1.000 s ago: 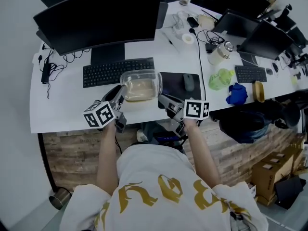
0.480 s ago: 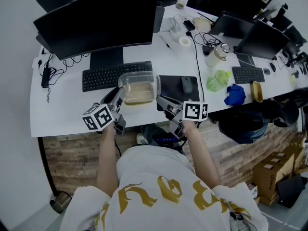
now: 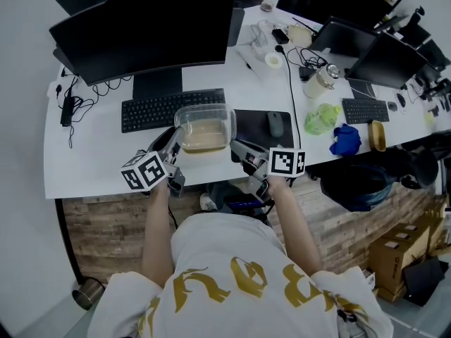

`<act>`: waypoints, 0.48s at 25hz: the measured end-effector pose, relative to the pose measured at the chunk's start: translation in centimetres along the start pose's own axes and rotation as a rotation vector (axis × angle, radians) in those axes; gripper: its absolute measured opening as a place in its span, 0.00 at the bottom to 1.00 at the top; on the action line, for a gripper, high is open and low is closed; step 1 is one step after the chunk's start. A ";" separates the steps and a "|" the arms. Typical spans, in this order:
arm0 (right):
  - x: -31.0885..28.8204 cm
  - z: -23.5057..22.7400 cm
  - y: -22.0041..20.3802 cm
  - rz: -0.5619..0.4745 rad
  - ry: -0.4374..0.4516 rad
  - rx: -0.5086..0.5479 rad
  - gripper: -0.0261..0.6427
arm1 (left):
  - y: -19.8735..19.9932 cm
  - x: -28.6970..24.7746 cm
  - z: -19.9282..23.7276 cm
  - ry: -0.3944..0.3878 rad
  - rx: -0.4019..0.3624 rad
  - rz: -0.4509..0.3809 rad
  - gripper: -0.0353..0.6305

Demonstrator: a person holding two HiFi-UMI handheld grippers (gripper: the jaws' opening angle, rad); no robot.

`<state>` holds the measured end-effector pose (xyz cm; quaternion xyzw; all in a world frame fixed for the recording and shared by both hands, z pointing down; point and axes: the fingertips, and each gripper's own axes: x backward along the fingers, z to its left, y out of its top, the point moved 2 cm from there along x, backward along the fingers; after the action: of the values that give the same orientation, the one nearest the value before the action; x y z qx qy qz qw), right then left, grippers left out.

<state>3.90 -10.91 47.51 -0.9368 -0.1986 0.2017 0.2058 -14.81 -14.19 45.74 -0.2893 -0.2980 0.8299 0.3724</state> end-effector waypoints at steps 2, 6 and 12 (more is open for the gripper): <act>-0.1 0.0 0.0 0.002 -0.001 0.005 0.14 | 0.0 0.0 0.1 0.002 0.001 0.000 0.17; 0.0 -0.1 0.0 0.001 -0.004 0.011 0.14 | 0.0 -0.1 0.0 0.002 -0.001 0.001 0.17; 0.0 -0.2 -0.1 -0.002 -0.007 0.007 0.14 | -0.2 -0.2 0.1 0.001 -0.001 0.009 0.17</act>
<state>3.93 -10.89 47.77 -0.9352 -0.1994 0.2052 0.2085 -14.70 -14.30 46.01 -0.2913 -0.2967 0.8313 0.3687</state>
